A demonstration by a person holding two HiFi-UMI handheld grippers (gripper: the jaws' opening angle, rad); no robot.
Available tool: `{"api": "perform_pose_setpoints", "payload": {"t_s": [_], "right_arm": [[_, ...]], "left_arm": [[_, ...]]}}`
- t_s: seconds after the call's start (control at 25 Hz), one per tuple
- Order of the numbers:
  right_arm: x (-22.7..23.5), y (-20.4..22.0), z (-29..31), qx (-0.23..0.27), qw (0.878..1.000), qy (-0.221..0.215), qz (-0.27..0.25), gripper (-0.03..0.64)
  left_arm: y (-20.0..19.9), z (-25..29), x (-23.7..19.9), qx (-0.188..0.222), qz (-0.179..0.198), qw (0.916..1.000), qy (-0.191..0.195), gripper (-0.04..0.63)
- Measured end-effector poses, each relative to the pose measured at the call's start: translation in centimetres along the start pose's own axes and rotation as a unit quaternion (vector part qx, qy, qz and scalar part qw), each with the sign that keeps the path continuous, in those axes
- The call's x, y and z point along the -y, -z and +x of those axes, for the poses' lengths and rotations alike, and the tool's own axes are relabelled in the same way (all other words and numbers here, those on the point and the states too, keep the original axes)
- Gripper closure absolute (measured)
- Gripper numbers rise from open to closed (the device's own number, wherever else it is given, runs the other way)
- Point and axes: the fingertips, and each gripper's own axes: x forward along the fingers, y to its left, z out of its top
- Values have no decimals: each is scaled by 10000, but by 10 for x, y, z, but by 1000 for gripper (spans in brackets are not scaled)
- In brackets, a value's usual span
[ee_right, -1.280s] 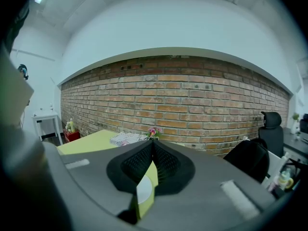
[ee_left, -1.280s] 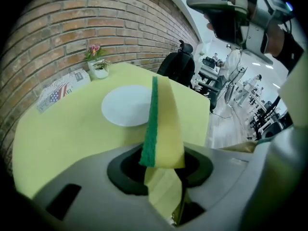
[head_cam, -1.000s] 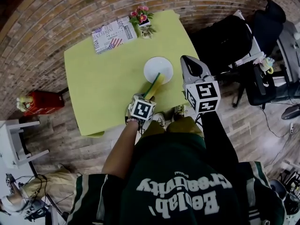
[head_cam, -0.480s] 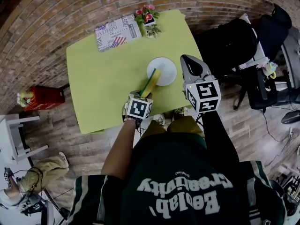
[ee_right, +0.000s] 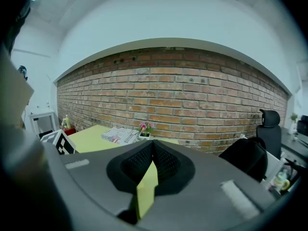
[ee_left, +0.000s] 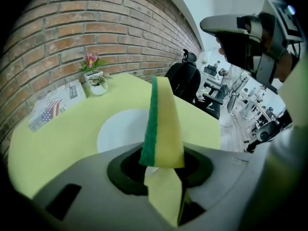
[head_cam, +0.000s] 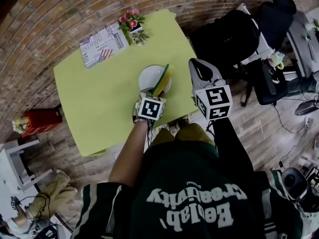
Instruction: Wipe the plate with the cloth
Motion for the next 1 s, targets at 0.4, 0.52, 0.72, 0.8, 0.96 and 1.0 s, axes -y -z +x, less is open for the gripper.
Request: {"api": "perform_pose_setpoints", "payload": {"t_s": [0.4,0.52,0.72,0.8,0.96,1.0], "right_arm": [[14,8,9,-115,9999,28,31,603],[12,9,13,-134,9999,-4,33,603],[3,7,20,-152,9998,-86,-21,603],[-2,6,24,-155,9998,-132,-41,603],[-10,5,30,-181,9996,-213,-79,603],[-12,4,31,-184,9995,-234,-88,603]], "left_arm": [[3,25,6,-370,73,9993,34,459],[5,21,-8,-342,-71,9994,-63,459],[11,10,-38,-276,-350,9986,-287,459],[14,1,-52,-245,-512,9975,-410,459],[25,-14,-80,-192,-788,9945,-659,459],[29,-19,-88,-184,-882,9933,-723,459]]}}
